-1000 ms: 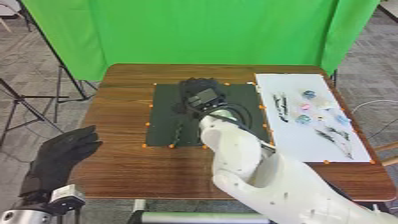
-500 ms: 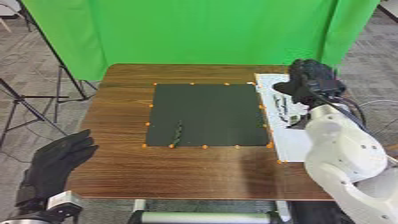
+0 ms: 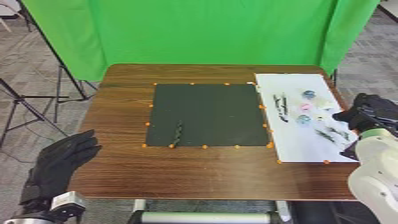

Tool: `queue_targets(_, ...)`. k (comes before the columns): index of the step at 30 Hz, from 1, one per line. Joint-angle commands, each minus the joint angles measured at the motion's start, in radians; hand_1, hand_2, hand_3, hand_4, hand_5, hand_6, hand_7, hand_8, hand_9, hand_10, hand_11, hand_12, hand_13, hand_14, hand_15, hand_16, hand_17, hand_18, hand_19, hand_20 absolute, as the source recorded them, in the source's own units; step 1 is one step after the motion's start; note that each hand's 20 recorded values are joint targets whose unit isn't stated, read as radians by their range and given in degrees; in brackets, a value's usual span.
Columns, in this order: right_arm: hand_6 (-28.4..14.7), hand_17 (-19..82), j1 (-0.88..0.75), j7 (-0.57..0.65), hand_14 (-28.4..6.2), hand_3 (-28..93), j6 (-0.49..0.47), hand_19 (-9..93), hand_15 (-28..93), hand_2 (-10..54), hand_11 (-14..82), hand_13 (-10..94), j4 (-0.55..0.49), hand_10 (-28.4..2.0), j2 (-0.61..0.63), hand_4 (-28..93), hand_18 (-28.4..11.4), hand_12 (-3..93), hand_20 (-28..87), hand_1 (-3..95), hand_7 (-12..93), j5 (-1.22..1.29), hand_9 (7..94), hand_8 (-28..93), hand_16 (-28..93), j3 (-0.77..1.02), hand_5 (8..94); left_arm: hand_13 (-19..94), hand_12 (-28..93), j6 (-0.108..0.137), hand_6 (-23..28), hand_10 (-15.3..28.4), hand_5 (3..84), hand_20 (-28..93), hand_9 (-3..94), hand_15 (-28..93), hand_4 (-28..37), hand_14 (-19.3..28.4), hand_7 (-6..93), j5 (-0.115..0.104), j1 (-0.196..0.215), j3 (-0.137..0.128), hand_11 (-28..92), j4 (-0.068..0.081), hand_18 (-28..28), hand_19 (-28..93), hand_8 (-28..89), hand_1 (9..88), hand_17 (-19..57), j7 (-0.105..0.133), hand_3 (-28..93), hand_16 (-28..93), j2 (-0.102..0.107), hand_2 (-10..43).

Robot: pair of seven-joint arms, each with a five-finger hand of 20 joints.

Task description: Arrange flowers

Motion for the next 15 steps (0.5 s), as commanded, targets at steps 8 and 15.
queue_targets(8, -14.9, 30, -0.048, 0.064, -23.2, 74, -0.035, 91, 80, -4.8, 50.3, 55, 0.083, -27.8, -0.064, -23, -28.4, 24.3, 4, 30.8, 43, 0.06, 57.7, -13, 21, -0.009, 58.5, 25, 9, 0.002, 13.5, 21.9, 45.2, 12, 37.8, 63, -16.6, 28.4, 17.1, -0.002, -0.016, 0.021, 34, 0.007, 23.0, 61, -10, 27.7, -9.0, -0.005, 79, -14, 0.006, 4.9)
queue_targets(15, -15.3, 30, -0.036, 0.077, -23.4, 74, -0.042, 92, 80, -4.9, 50.2, 54, 0.127, -28.2, -0.068, -23, -28.4, 23.7, 2, 31.2, 42, 0.056, 57.2, -13, 20, -0.018, 58.4, 25, 9, -0.004, 13.5, 21.9, 45.2, 12, 37.8, 63, -16.6, 28.4, 17.1, 0.002, -0.027, 0.027, 34, 0.009, 23.0, 61, -9, 27.6, -9.0, -0.011, 79, -14, 0.006, 4.9)
